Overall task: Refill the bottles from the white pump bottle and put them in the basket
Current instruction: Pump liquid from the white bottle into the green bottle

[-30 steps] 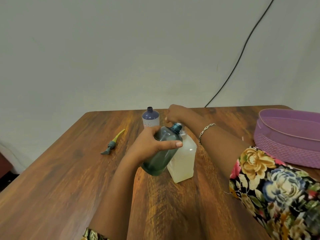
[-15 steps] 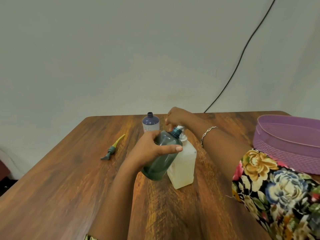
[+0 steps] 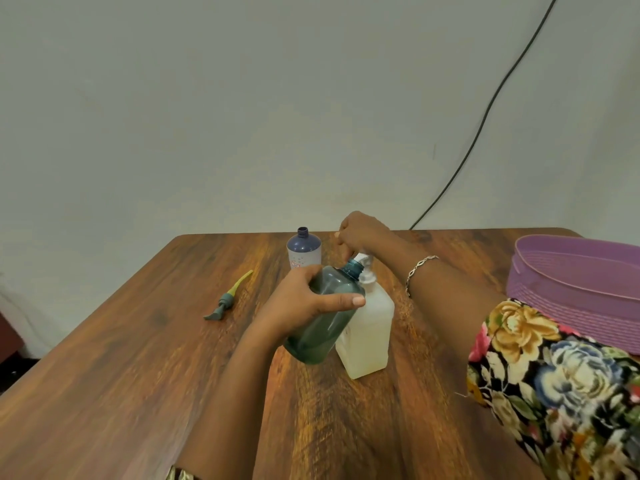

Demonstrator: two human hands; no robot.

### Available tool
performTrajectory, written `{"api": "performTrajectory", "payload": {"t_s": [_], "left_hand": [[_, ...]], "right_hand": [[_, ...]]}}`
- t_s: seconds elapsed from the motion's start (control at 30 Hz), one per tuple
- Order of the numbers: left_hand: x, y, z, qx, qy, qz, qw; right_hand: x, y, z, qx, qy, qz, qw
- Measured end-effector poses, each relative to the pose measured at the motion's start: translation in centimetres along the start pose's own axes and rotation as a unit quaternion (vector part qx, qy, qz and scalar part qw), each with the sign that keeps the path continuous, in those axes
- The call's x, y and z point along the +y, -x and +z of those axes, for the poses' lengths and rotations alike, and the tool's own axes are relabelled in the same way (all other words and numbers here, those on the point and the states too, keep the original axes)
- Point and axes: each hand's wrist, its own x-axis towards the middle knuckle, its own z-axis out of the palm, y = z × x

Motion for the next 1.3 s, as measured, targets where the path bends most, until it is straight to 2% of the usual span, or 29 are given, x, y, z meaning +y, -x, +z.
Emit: {"api": "performTrajectory", "payload": {"t_s": [0.13,0.3,0.4,0.53,0.7,0.9,0.97,1.17,1.23,1.3], "left_hand": [[0.1,0.1,0.0,-0.007,-0.015,-0.009,1.000],[-0.2,-0.4,0.2,-0.012,-0.020,-0.021,1.000],[-0.2,-0.2,-0.1,-0.003,-0.031,-0.019,0.999],[0.4,0.3,-0.4,0.010,-0.010,-0.008,1.000],[0.6,0.8,-0.2,0.014,0.001,0.002,1.000],[0.1,0.4,0.2,0.009,-0.006,-0.007,1.000],[0.0,0.2,0.2,0.014,-0.005,-0.014,1.000],[0.2,0.2,-0.1,0.015,0.014,-0.002,1.000],[0.6,0.2,-0.5,0.021,0.010,0.002,1.000],[0.7,0.3,-0.6,0.017,0.015,0.006,1.000]], "right_hand": [[-0.2,0.5,0.4,-0.018,0.053,0.013,0.998],[0.1,1.1,1.6,0.062,0.129,0.021,0.989],[-0.4,0.8,1.9,0.059,0.114,0.013,0.992],[-1.0,0.8,0.7,0.016,0.058,0.006,0.998],[-1.2,1.3,-0.1,-0.025,0.064,0.015,0.998],[-0.4,2.2,1.0,0.060,0.106,0.032,0.992],[-0.4,2.0,1.2,0.064,0.109,0.031,0.992],[-0.6,1.0,0.4,0.019,0.032,0.001,0.999],[-0.8,0.8,-0.1,0.015,0.033,-0.010,0.999],[-0.9,0.9,0.0,-0.024,0.050,-0.012,0.998]]}}
